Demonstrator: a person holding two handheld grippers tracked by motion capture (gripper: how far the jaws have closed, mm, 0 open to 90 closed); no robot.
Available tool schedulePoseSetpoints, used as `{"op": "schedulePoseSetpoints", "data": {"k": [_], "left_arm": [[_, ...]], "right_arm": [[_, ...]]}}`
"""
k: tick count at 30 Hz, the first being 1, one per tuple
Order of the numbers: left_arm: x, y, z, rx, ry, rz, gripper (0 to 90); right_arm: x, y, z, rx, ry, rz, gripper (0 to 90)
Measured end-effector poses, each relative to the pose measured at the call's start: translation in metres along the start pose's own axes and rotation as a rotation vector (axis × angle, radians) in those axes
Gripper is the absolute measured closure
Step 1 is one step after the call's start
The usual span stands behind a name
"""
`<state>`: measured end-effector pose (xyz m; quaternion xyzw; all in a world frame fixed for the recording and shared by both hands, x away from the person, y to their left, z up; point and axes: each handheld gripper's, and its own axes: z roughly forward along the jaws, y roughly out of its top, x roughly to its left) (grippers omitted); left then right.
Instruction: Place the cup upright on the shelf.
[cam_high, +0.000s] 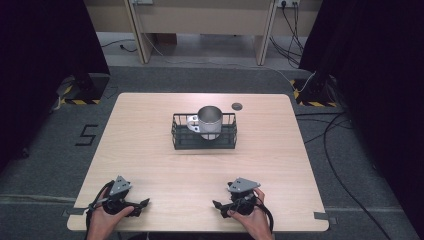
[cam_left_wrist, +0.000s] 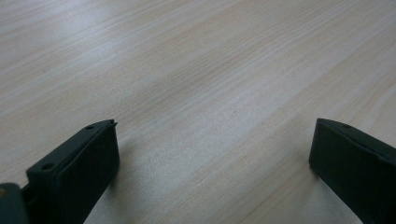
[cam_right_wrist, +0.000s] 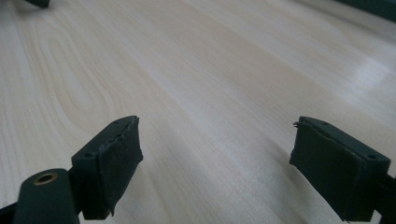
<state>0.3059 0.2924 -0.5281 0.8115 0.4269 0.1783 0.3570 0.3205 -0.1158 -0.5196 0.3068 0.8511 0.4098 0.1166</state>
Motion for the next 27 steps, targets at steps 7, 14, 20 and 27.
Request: {"op": "schedulePoseSetpoints", "data": {"k": [7, 14, 20, 27], "left_arm": [[0.0000, 0.0000, 0.0000, 0.000, 0.000, 0.000, 0.9], [-0.0001, 0.0000, 0.0000, 0.000, 0.001, 0.000, 0.9], [-0.0001, -0.0001, 0.0000, 0.000, 0.000, 0.000, 0.9], [-0.0002, -0.0001, -0.0001, 0.000, 0.001, 0.000, 0.9]], "right_arm": [[0.0060, 0.0005, 0.0053, 0.082, -0.024, -0.056, 9.7], [0.0072, 0.0008, 0.0073, 0.101, -0.016, -0.064, 2.5], [0.0071, 0.0008, 0.0074, 0.101, -0.017, -0.065, 2.3], [0.0070, 0.0009, 0.0076, 0.102, -0.018, -0.066, 1.7]]}}
